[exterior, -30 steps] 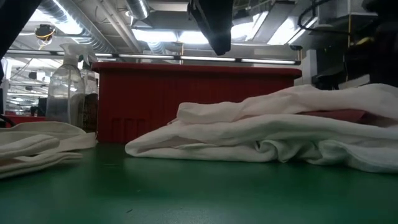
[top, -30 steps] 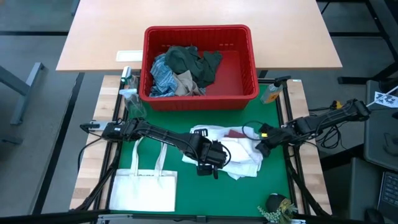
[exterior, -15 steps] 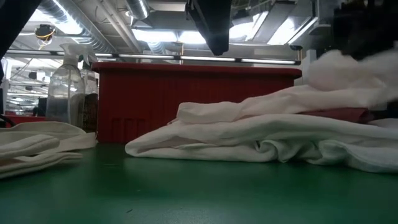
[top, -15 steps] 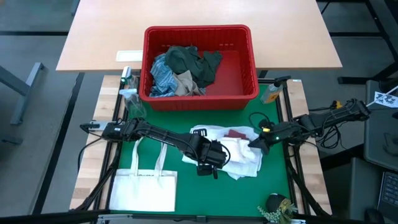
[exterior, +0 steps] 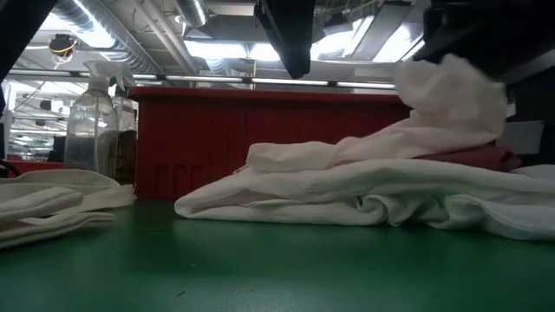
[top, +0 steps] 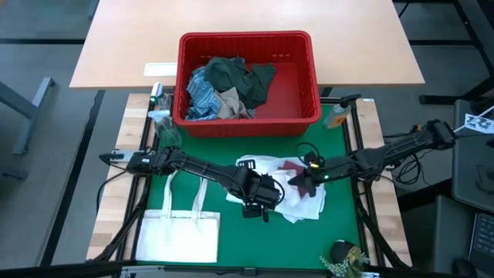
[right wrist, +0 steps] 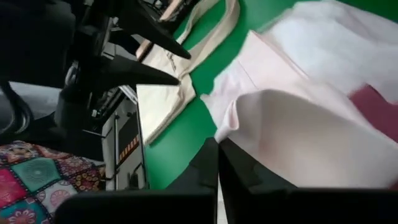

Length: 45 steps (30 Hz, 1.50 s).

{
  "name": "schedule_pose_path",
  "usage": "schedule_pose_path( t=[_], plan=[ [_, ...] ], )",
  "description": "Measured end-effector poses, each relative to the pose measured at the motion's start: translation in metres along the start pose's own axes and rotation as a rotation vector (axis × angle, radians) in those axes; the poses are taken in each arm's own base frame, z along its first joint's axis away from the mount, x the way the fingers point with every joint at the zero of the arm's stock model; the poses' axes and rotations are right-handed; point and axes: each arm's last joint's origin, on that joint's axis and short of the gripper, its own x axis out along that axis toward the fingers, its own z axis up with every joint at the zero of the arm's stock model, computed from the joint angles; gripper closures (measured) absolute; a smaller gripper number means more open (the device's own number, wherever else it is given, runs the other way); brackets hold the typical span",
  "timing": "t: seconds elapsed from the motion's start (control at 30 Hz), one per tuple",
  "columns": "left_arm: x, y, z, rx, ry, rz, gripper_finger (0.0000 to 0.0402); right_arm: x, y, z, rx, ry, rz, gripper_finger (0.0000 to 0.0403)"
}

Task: Fold Laundry from Bin
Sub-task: Fold the white underwear

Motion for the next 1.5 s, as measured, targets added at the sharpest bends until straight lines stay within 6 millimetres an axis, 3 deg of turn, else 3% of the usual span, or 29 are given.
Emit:
schedule_pose_path(
  t=[0.4, 1.13, 1.27, 1.5],
  plan=[
    [0.0, 0.0, 0.001, -0.006, -0.01, -0.004, 0.027, 0.033, -0.012, -0.009, -0.073, -0.044, -0.138, 0.0399],
    [0.0, -0.003, 0.006, -0.025, -0.064, -0.027, 0.0269, 0.036, -0.014, -0.01, -0.078, -0.065, -0.159, 0.0396],
    [-0.001, -0.003, 0.009, -0.034, -0.088, -0.037, 0.0269, 0.036, -0.014, -0.01, -0.099, -0.064, -0.159, 0.0369],
    [-0.001, -0.006, 0.014, -0.047, -0.142, -0.06, 0.0269, 0.035, -0.013, -0.009, -0.096, -0.064, -0.158, 0.0269]
  ],
)
